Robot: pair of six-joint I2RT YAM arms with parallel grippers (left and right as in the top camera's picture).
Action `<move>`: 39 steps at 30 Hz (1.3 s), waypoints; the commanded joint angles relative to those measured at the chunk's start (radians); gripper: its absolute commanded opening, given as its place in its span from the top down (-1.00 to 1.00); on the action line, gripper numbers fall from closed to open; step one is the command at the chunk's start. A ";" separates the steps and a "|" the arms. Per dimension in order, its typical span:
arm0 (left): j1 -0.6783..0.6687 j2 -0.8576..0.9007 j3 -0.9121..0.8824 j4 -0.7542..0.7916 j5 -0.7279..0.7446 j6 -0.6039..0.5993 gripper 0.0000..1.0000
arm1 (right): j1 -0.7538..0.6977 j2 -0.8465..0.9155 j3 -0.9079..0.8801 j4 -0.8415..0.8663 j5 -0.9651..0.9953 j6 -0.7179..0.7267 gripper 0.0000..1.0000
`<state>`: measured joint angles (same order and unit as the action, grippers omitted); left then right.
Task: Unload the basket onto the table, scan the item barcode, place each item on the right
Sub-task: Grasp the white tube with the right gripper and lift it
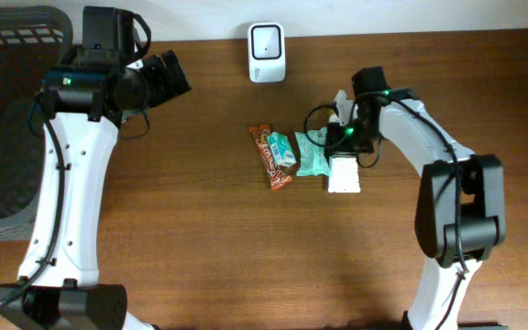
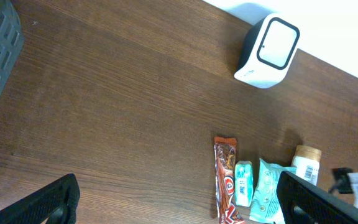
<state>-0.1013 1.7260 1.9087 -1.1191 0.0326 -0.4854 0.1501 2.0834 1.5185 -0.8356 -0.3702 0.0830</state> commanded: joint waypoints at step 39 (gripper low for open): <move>0.004 -0.006 0.005 -0.001 -0.003 0.020 -0.98 | -0.181 0.113 0.031 -0.023 -0.356 -0.344 -0.22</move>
<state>-0.1013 1.7260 1.9087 -1.1194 0.0330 -0.4854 -0.0387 2.1746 1.5959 -0.8875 -0.5976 -0.2516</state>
